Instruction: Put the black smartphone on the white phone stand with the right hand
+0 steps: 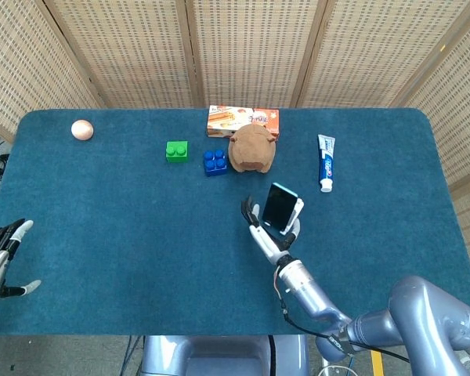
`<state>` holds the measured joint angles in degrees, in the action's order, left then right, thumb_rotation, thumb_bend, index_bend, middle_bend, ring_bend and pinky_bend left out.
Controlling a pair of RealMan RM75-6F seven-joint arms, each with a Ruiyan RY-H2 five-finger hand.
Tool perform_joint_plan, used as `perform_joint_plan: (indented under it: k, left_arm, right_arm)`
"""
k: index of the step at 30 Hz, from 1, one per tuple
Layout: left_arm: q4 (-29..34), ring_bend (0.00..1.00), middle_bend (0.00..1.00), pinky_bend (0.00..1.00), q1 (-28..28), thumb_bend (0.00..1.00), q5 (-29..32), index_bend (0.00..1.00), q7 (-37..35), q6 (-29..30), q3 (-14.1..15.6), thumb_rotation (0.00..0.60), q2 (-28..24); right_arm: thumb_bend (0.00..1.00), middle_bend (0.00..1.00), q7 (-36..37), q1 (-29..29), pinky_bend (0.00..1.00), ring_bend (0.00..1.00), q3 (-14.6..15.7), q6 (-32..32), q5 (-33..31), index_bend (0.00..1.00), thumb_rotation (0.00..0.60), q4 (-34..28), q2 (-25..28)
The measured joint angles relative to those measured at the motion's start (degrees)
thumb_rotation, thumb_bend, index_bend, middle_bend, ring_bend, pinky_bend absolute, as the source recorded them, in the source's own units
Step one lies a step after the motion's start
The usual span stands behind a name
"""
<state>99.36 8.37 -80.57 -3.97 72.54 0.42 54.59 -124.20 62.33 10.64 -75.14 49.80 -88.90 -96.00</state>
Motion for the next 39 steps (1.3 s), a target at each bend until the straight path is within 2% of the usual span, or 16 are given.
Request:
perform_joint_plan:
  k: [18,22,27,29,34,36,39]
  left_arm:
    - [0.0,0.0,0.0,0.0,0.1,0.0,-0.2,0.0,0.0,0.0,0.1,0.6,0.0]
    - [-0.1,0.0,0.0,0.0,0.0,0.0,-0.3,0.0,-0.5,0.1,0.1,0.6,-0.1]
    - [-0.1,0.0,0.0,0.0,-0.3,0.0,-1.0,0.0,-0.9,0.7,0.3,0.6,-0.3]
    - [-0.1,0.0,0.0,0.0,-0.5,0.0,-1.4,0.0,-1.1,1.2,0.4,0.6,-0.4]
    - [0.0,0.0,0.0,0.0,-1.4,0.0,-3.0,0.0,-1.3,3.4,0.7,0.6,-0.4]
    - [0.0,0.0,0.0,0.0,-1.8,0.0,-3.6,0.0,-1.0,4.5,0.8,0.6,-0.3]
    - [0.0,0.0,0.0,0.0,-2.7,0.0,-4.7,0.0,-0.1,6.8,1.0,0.6,0.2]
  right_arm:
    - [0.47,0.0,2.3,-1.4,0.08,0.0,-0.2,-0.6,0.3,0.06,0.6,-1.3,2.1]
    - [0.47,0.0,4.4,-2.4,0.08,0.0,-0.7,-3.1,1.3,0.06,0.6,-5.0,3.8]
    - [0.46,0.0,11.3,-4.7,0.08,0.0,-0.9,-6.9,4.7,0.06,0.6,-11.4,7.6]
    - [0.42,0.0,15.2,-6.0,0.08,0.0,-0.8,-8.6,6.9,0.06,0.6,-13.4,9.4]
    - [0.08,0.0,27.8,-10.8,0.07,0.0,0.5,-13.6,12.7,0.06,0.6,-17.8,14.4]
    - [0.02,0.0,34.7,-13.4,0.04,0.0,1.3,-16.1,14.9,0.04,0.6,-19.2,16.3]
    - [0.0,0.0,46.3,-17.6,0.01,0.0,2.3,-19.2,17.3,0.02,0.6,-20.4,18.8]
